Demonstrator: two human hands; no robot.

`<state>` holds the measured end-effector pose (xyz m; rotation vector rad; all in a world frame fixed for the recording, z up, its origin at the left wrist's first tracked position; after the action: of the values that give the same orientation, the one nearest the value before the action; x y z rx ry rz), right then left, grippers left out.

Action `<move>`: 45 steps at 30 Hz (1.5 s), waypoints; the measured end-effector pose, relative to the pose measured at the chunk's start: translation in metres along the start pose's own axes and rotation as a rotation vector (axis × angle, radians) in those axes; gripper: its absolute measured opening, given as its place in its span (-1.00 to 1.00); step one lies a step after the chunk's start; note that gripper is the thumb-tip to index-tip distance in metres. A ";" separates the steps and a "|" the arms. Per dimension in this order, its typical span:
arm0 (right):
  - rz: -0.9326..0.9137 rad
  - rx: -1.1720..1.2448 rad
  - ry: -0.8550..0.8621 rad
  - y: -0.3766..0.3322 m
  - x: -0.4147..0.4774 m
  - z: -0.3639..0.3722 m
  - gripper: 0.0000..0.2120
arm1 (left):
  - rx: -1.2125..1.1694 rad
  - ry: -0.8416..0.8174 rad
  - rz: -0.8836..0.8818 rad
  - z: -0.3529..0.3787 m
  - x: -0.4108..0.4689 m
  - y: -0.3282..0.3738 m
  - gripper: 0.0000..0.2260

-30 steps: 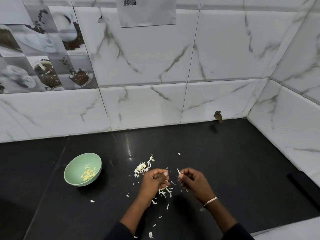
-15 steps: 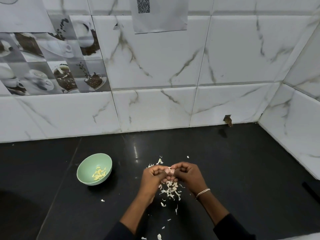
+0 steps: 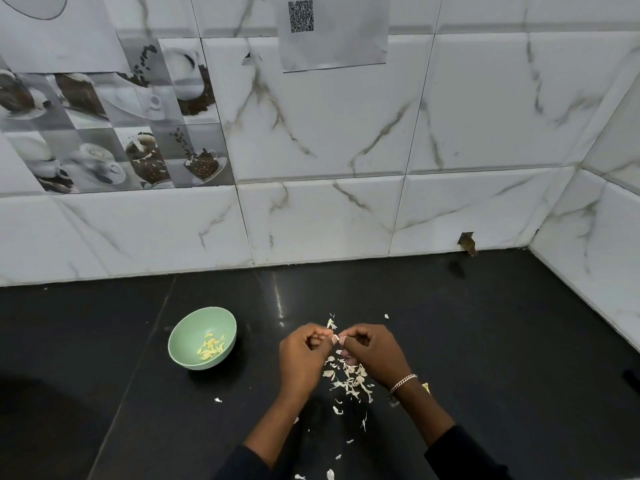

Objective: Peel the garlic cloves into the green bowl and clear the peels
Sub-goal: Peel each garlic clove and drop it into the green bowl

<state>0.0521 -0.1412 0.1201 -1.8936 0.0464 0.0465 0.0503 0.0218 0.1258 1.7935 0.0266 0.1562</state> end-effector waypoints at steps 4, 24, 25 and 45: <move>-0.030 -0.151 -0.003 -0.004 0.000 0.003 -0.91 | 0.077 0.004 0.064 -0.001 -0.001 0.000 -0.89; -0.020 0.062 -0.005 -0.011 0.002 -0.004 -0.82 | -0.632 -0.153 -0.287 0.006 0.002 -0.001 -0.91; -0.005 0.047 0.001 -0.009 0.002 -0.005 -0.81 | -0.675 -0.141 -0.313 0.005 0.002 -0.001 -0.91; 0.085 -0.384 -0.024 0.022 0.012 -0.009 -0.85 | -0.846 -0.108 -0.470 0.003 0.003 -0.004 -0.87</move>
<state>0.0633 -0.1569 0.1016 -2.2733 0.1081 0.1453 0.0535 0.0202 0.1211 0.9126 0.2635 -0.2415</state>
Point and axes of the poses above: each hand's wrist, its own x-axis towards the middle knuckle, its own z-axis out of the palm, y = z × x, the point moved 3 cm from there along x, towards the middle knuckle, and after that the axes turned 3 degrees about -x, right-handed, at the moved point
